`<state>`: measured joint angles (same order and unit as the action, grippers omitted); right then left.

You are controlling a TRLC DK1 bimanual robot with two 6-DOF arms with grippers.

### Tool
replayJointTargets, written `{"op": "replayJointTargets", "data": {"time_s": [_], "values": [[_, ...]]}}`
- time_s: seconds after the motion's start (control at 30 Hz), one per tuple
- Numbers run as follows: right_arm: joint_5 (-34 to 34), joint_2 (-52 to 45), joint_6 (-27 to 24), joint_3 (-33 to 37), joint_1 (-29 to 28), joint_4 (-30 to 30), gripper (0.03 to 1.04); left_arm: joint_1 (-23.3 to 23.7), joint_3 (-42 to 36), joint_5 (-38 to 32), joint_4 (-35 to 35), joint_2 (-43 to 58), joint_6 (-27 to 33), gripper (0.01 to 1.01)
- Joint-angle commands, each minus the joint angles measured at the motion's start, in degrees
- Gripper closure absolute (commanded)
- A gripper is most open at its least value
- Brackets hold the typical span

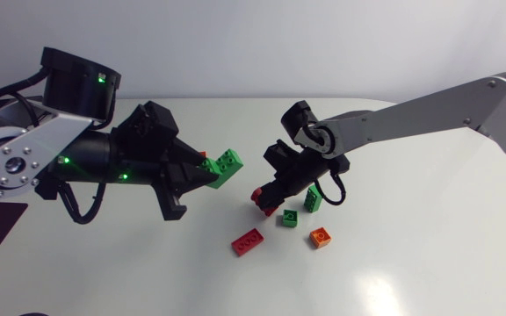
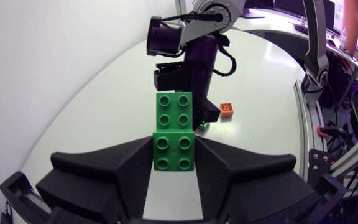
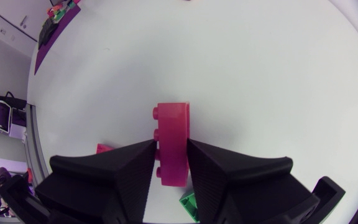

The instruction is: Disassemble duplo

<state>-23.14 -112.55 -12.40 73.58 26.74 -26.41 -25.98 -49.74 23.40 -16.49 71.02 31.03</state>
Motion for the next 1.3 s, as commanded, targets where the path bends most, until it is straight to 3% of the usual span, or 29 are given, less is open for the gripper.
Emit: {"op": "replayJointTargets", "data": {"time_s": [0.0, 0.1, 0.17, 0.37, 0.5, 0.63, 0.9, 1.27], "values": [[1.6, -2.32, -1.57, 0.51, 1.03, -1.62, 0.36, -0.21, 1.84, 0.16, -0.47, -0.54, 2.28, 0.943], [2.22, -2.23, -1.57, -0.02, 1.03, -1.8, 0.17, -1.01, 1.84, 0.16, -0.47, -0.01, 2.81, 0.941], [2.13, -0.74, -1.48, -0.63, 0.5, -2.06, 0.12, -1.44, 1.66, 0.16, -0.38, 0.34, 3.16, 0.941], [-10.79, 12.97, -1.4, -4.59, -7.85, -6.63, 0.11, -4.35, 2.71, -1.34, 2.78, 1.13, 4.13, 0.939], [-19.76, 18.69, -1.75, -5.91, -14.17, -11.03, 0.11, -8.56, 5.88, -5.82, 9.55, 1.84, 4.66, 0.939], [-26.0, 22.46, -1.92, -6.96, -16.9, -14.54, 0.11, -12.78, 8.25, -10.92, 17.02, 4.83, 5.8, 0.939], [-27.75, 23.69, -1.13, -8.63, -14.26, -14.19, 0.12, -16.12, 6.23, -13.99, 21.68, 8.25, 5.36, 0.938], [-26.0, 22.55, 4.85, -10.21, -7.58, -7.69, 0.15, -17.62, 5.7, -15.4, 23.79, 8.96, 5.1, 0.938]]}}
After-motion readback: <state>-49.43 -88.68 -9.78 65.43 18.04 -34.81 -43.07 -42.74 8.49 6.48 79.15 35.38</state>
